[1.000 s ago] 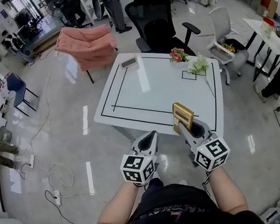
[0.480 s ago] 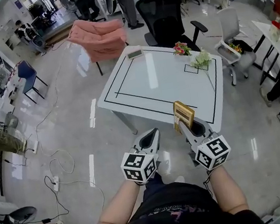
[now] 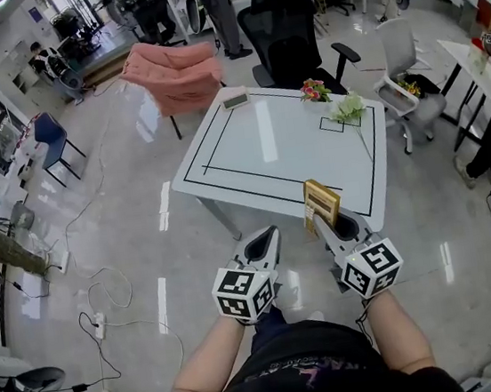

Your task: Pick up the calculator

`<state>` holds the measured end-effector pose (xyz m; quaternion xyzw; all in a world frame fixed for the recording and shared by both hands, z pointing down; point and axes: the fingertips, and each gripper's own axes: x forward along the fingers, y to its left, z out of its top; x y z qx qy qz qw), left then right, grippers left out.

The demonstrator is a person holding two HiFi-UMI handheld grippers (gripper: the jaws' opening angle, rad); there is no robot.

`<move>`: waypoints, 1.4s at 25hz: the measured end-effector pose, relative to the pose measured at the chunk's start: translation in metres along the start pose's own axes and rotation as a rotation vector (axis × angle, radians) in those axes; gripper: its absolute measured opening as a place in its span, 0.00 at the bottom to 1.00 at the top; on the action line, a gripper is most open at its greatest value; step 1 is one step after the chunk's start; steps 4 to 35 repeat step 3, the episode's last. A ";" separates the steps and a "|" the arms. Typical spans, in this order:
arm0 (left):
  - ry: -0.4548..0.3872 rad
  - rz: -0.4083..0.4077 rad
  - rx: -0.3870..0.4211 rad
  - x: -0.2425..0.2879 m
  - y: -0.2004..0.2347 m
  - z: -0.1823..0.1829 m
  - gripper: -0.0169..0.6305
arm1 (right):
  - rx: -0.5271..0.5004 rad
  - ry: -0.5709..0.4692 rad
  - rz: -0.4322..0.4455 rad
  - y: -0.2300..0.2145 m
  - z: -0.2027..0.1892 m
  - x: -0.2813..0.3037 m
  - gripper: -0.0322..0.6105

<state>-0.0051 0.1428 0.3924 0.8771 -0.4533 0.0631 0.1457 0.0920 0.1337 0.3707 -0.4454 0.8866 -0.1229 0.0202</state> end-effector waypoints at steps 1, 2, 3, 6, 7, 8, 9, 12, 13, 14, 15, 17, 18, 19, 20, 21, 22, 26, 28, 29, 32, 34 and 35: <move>0.000 -0.002 0.002 0.000 0.000 0.000 0.03 | 0.001 -0.001 -0.002 -0.001 0.000 0.000 0.18; 0.000 -0.004 0.004 0.001 -0.001 -0.001 0.03 | 0.001 -0.002 -0.004 -0.001 -0.001 -0.001 0.18; 0.000 -0.006 0.006 0.001 -0.002 -0.001 0.03 | 0.002 -0.003 -0.006 -0.002 -0.002 -0.001 0.18; 0.000 -0.006 0.006 0.001 -0.002 -0.001 0.03 | 0.002 -0.003 -0.006 -0.002 -0.002 -0.001 0.18; 0.000 -0.006 0.006 0.001 -0.002 -0.001 0.03 | 0.002 -0.003 -0.006 -0.002 -0.002 -0.001 0.18; 0.000 -0.006 0.006 0.001 -0.002 -0.001 0.03 | 0.002 -0.003 -0.006 -0.002 -0.002 -0.001 0.18; 0.000 -0.006 0.006 0.001 -0.002 -0.001 0.03 | 0.002 -0.003 -0.006 -0.002 -0.002 -0.001 0.18; 0.000 -0.006 0.006 0.001 -0.002 -0.001 0.03 | 0.002 -0.003 -0.006 -0.002 -0.002 -0.001 0.18; 0.000 -0.006 0.006 0.001 -0.002 -0.001 0.03 | 0.002 -0.003 -0.006 -0.002 -0.002 -0.001 0.18; 0.000 -0.006 0.006 0.001 -0.002 -0.001 0.03 | 0.002 -0.003 -0.006 -0.002 -0.002 -0.001 0.18; 0.000 -0.006 0.006 0.001 -0.002 -0.001 0.03 | 0.002 -0.003 -0.006 -0.002 -0.002 -0.001 0.18; 0.000 -0.006 0.006 0.001 -0.002 -0.001 0.03 | 0.002 -0.003 -0.006 -0.002 -0.002 -0.001 0.18; 0.000 -0.006 0.006 0.001 -0.002 -0.001 0.03 | 0.002 -0.003 -0.006 -0.002 -0.002 -0.001 0.18; 0.000 -0.006 0.006 0.001 -0.002 -0.001 0.03 | 0.002 -0.003 -0.006 -0.002 -0.002 -0.001 0.18; 0.000 -0.006 0.006 0.001 -0.002 -0.001 0.03 | 0.002 -0.003 -0.006 -0.002 -0.002 -0.001 0.18; 0.000 -0.006 0.006 0.001 -0.002 -0.001 0.03 | 0.002 -0.003 -0.006 -0.002 -0.002 -0.001 0.18; 0.000 -0.006 0.006 0.001 -0.002 -0.001 0.03 | 0.002 -0.003 -0.006 -0.002 -0.002 -0.001 0.18; 0.000 -0.006 0.006 0.001 -0.002 -0.001 0.03 | 0.002 -0.003 -0.006 -0.002 -0.002 -0.001 0.18; 0.000 -0.006 0.006 0.001 -0.002 -0.001 0.03 | 0.002 -0.003 -0.006 -0.002 -0.002 -0.001 0.18; 0.000 -0.006 0.006 0.001 -0.002 -0.001 0.03 | 0.002 -0.003 -0.006 -0.002 -0.002 -0.001 0.18; 0.000 -0.006 0.006 0.001 -0.002 -0.001 0.03 | 0.002 -0.003 -0.006 -0.002 -0.002 -0.001 0.18; 0.000 -0.006 0.006 0.001 -0.002 -0.001 0.03 | 0.002 -0.003 -0.006 -0.002 -0.002 -0.001 0.18; 0.000 -0.006 0.006 0.001 -0.002 -0.001 0.03 | 0.002 -0.003 -0.006 -0.002 -0.002 -0.001 0.18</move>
